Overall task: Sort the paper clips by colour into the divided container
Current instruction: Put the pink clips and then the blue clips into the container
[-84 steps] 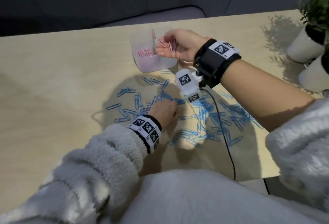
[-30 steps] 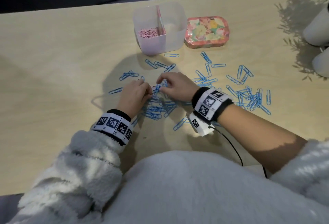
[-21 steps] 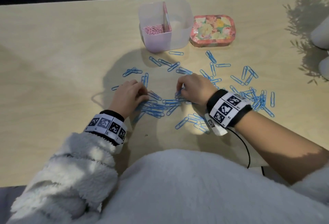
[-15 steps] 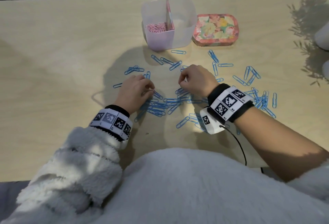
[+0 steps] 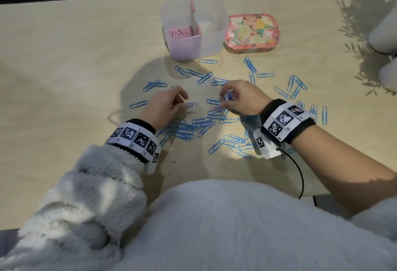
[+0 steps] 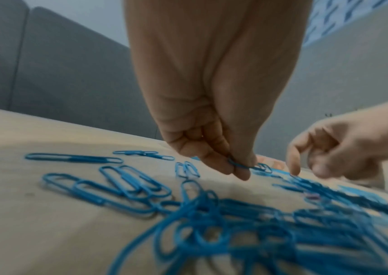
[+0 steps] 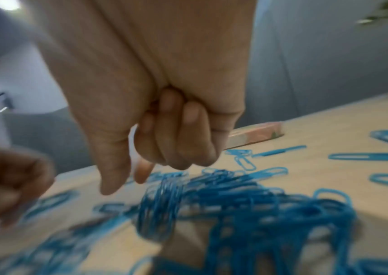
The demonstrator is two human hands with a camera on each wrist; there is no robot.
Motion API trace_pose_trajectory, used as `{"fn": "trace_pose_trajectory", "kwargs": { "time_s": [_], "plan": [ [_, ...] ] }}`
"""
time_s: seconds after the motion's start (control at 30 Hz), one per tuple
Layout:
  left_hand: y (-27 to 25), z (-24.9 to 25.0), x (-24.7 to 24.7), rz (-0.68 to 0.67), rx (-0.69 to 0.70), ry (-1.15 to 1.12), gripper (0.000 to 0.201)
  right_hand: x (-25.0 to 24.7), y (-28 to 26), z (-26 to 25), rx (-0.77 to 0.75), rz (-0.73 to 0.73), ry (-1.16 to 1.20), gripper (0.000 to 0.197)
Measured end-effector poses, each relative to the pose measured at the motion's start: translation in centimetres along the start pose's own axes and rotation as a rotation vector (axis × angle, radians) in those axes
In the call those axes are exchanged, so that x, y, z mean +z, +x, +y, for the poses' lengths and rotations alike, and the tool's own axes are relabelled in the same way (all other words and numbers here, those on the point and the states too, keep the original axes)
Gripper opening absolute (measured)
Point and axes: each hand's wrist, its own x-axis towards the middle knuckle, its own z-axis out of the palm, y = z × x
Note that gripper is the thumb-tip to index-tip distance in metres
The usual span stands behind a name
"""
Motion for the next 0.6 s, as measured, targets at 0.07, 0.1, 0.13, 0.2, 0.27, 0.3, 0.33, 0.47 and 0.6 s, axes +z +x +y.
{"fn": "trace_pose_trajectory", "kwargs": {
  "time_s": [0.07,0.1,0.13,0.2,0.27,0.3,0.33,0.47,0.6],
  "plan": [
    [0.5,0.3,-0.4,-0.004,-0.031,-0.107,0.024,1.2,0.0,-0.4,-0.028,-0.023,-0.077,0.012],
    [0.7,0.3,-0.6,-0.009,-0.041,-0.141,0.025,1.4,0.1,-0.6,-0.037,-0.021,-0.065,0.007],
    [0.9,0.2,-0.8,-0.014,-0.048,-0.159,0.024,1.4,0.2,-0.7,-0.031,-0.016,-0.035,0.009],
    [1.1,0.0,-1.0,-0.021,-0.047,-0.146,0.020,0.9,0.6,-0.5,0.041,0.001,0.093,0.023],
    [1.3,-0.1,-1.1,-0.034,-0.053,-0.109,0.016,0.0,0.7,0.0,0.092,0.053,0.216,0.028],
    [1.3,-0.1,-1.1,-0.039,-0.060,-0.092,0.014,-0.5,0.7,0.3,0.109,0.097,0.228,0.028],
    [1.3,-0.2,-1.0,-0.041,-0.068,-0.080,0.014,-0.9,0.6,0.7,0.133,0.147,0.205,0.026],
    [1.4,-0.2,-0.5,-0.017,-0.075,-0.003,0.019,-1.3,-0.1,0.6,0.162,0.292,0.044,0.013],
    [2.2,0.7,0.3,0.032,0.008,0.323,0.027,1.1,-0.4,-1.1,0.008,0.107,-0.055,0.009]
  ]
}}
